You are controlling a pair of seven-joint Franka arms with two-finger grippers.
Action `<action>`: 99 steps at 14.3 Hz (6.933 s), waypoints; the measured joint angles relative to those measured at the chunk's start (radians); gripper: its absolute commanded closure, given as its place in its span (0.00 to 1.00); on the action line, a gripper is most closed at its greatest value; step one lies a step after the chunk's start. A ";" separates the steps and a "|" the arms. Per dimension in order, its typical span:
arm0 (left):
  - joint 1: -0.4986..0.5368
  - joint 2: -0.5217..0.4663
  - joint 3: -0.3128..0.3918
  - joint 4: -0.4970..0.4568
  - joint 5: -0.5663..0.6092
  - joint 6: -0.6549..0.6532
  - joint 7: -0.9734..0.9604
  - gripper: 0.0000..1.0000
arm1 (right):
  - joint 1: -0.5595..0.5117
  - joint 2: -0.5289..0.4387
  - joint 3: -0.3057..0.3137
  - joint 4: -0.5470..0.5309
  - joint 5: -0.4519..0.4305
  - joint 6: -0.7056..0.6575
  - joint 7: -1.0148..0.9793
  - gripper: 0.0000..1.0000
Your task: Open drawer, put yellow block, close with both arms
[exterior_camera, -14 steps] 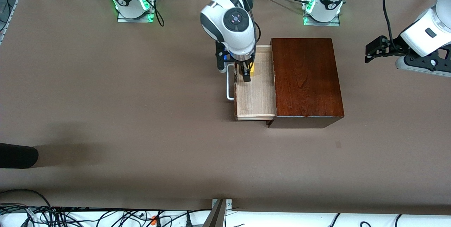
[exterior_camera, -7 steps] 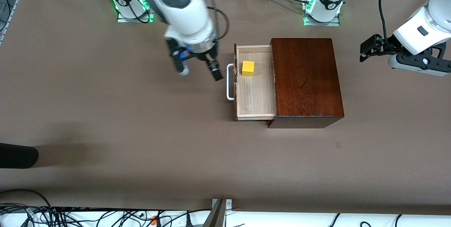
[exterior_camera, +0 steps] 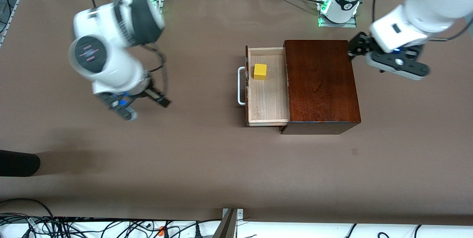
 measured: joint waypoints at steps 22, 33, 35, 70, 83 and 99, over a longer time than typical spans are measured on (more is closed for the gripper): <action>-0.532 0.447 -0.063 0.060 0.071 0.345 0.832 0.00 | -0.703 -0.476 0.438 -0.384 -0.185 0.089 -0.816 0.00; -0.547 0.556 -0.046 0.092 0.249 0.371 0.783 0.00 | -0.720 -0.496 0.489 -0.372 -0.277 0.026 -0.815 0.00; -0.547 0.556 -0.043 0.094 0.257 0.356 0.765 0.00 | -0.720 -0.496 0.489 -0.372 -0.274 0.026 -0.815 0.00; -0.448 0.541 0.004 0.123 0.308 0.039 0.469 0.00 | -0.721 -0.491 0.484 -0.372 -0.230 0.025 -0.814 0.00; -0.419 0.234 0.018 0.252 0.176 -0.105 -0.408 0.00 | -0.721 -0.490 0.483 -0.371 -0.229 0.024 -0.814 0.00; 0.133 -0.002 0.072 0.065 -0.011 -0.172 -0.150 0.00 | -0.722 -0.490 0.483 -0.371 -0.229 0.025 -0.814 0.00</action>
